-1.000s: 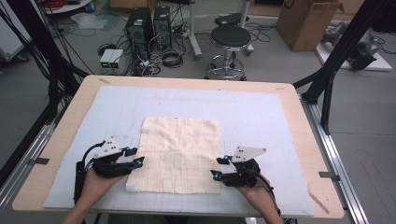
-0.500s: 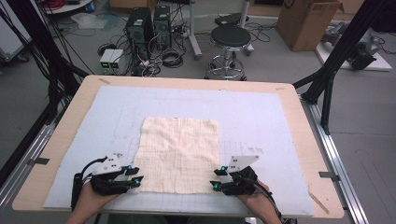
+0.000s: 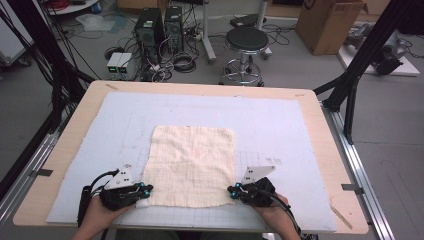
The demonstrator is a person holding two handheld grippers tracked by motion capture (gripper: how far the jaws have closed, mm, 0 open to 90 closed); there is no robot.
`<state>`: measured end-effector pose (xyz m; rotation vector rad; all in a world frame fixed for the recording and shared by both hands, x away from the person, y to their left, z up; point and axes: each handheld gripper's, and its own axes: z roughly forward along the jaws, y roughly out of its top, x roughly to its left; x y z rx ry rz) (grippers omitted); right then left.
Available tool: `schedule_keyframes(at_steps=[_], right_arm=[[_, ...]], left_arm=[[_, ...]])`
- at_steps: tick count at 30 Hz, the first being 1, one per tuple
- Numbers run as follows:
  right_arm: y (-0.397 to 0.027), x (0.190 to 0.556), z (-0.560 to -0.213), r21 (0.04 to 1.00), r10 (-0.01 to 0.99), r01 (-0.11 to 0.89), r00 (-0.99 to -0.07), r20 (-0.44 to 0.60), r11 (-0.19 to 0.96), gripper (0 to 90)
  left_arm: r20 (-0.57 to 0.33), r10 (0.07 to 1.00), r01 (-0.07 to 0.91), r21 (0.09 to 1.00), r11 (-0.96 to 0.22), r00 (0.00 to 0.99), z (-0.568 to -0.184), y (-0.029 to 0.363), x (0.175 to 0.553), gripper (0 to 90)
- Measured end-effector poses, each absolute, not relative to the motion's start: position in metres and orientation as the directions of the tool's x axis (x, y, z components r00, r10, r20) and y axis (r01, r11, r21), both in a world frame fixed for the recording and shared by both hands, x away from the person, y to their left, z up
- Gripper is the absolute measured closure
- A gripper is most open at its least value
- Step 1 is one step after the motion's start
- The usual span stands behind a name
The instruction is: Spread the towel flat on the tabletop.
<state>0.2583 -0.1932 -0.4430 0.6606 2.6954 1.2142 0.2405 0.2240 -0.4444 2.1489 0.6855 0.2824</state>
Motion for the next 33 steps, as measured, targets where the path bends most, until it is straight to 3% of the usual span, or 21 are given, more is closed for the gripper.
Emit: schedule_keyframes(at_steps=[20,22,24,33], right_arm=[[-0.199,0.243,-0.441,0.746,0.412,0.352,-0.904,0.115,0.565,88.2],[-0.199,0.242,-0.441,0.753,0.415,0.358,-0.901,0.124,0.553,79.0],[-0.2,0.243,-0.44,0.767,0.411,0.361,-0.901,0.14,0.531,73.9],[-0.206,0.248,-0.432,0.822,0.46,0.36,-0.877,0.137,0.441,54.1]], left_arm=[[-0.055,0.533,0.356,0.801,-0.481,0.844,-0.438,0.23,0.225,88.6],[-0.061,0.532,0.356,0.806,-0.473,0.845,-0.437,0.23,0.224,84.9],[-0.079,0.529,0.36,0.814,-0.455,0.845,-0.435,0.231,0.225,77.4],[-0.101,0.557,0.359,0.854,-0.377,0.824,-0.432,0.239,0.232,63.9]])
